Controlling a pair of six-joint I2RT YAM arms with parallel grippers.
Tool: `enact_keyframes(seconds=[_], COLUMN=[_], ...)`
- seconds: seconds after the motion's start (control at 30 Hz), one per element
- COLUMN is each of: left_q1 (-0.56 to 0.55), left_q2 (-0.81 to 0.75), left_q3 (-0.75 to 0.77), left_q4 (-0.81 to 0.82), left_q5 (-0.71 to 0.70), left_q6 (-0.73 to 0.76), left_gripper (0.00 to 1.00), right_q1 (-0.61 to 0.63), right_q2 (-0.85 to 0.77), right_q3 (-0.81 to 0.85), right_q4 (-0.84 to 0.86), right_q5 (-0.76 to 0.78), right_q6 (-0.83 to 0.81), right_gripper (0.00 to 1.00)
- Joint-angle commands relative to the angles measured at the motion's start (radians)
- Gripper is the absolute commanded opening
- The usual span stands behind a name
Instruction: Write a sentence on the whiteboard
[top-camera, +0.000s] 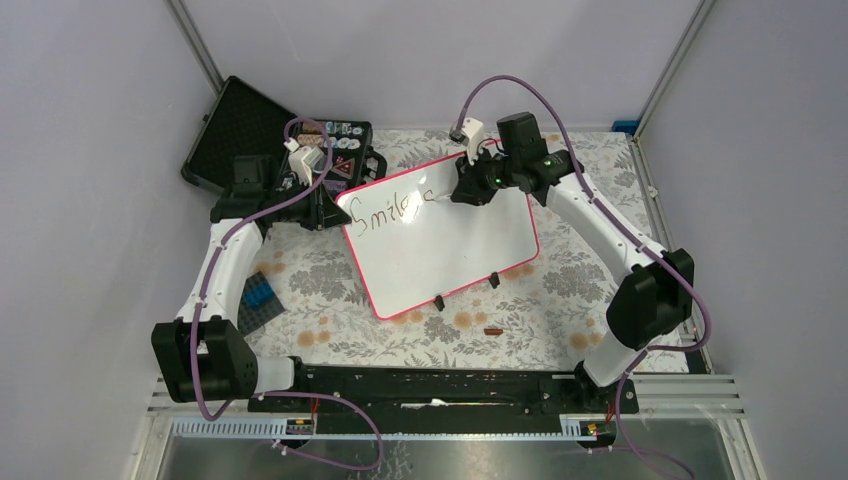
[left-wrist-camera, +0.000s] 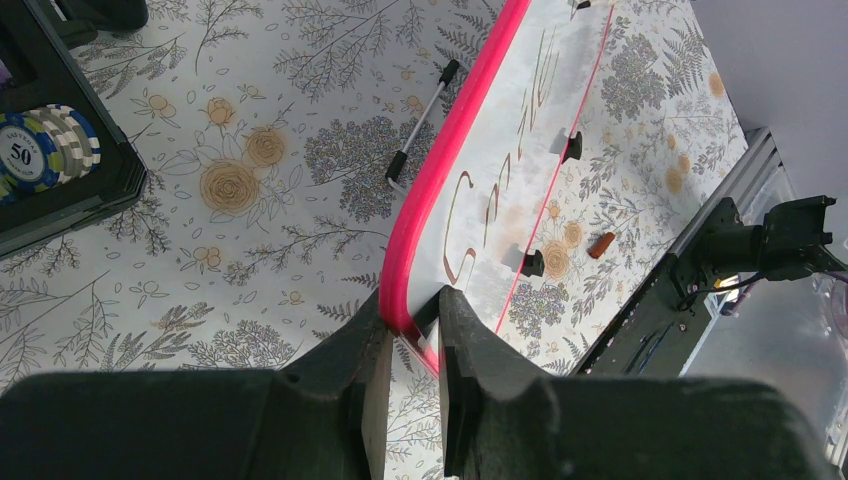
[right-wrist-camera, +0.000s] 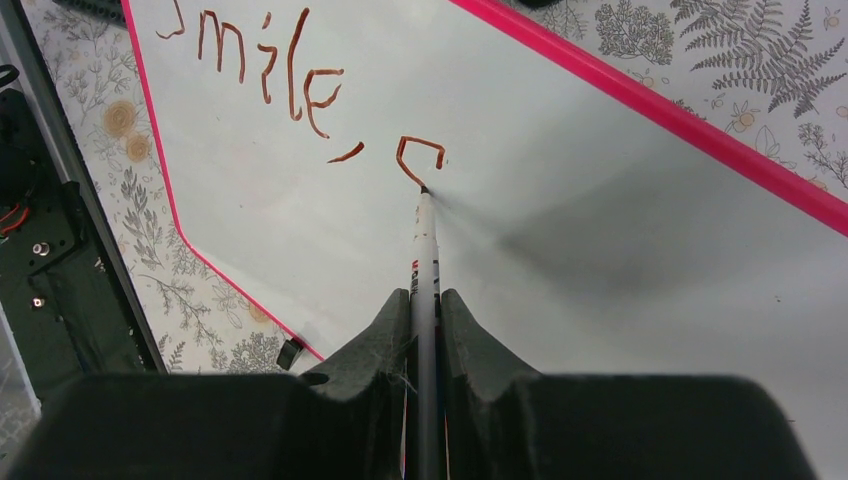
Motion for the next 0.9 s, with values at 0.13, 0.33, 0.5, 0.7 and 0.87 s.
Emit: enact_keyframes(seconds=[0.13, 0.33, 0.5, 0.7, 0.87], left_q1=[-0.011, -0.011, -0.011, -0.012, -0.013], left_q2=[-0.016, -0.016, -0.015, -0.020, -0.020], left_q3=[0.012, 0.011, 0.011, 0.009, 0.007], left_q4=[0.057, 0.058, 0.057, 0.057, 0.058], left_q5=[-0.051, -0.051, -0.049, -0.054, -0.055], left_q6=[0.052, 0.052, 0.052, 0.054, 0.054], left_gripper=[0.00, 0.00, 0.00, 0.00, 0.00], right_q1=[-0.012, -0.006, 0.020, 0.035, 0.041], right_q2=[-0.025, -0.027, -0.021, -0.001, -0.002], right_q3=[-0.029, -0.041, -0.032, -0.002, 0.013], right_q4=[0.020, 0.021, 0.021, 0.021, 0.020], right_q5=[0.003, -0.011, -0.010, -0.012, -0.012], right_q6=[-0.012, -0.010, -0.009, -0.001, 0.002], right_gripper=[0.00, 0.00, 0.00, 0.00, 0.00])
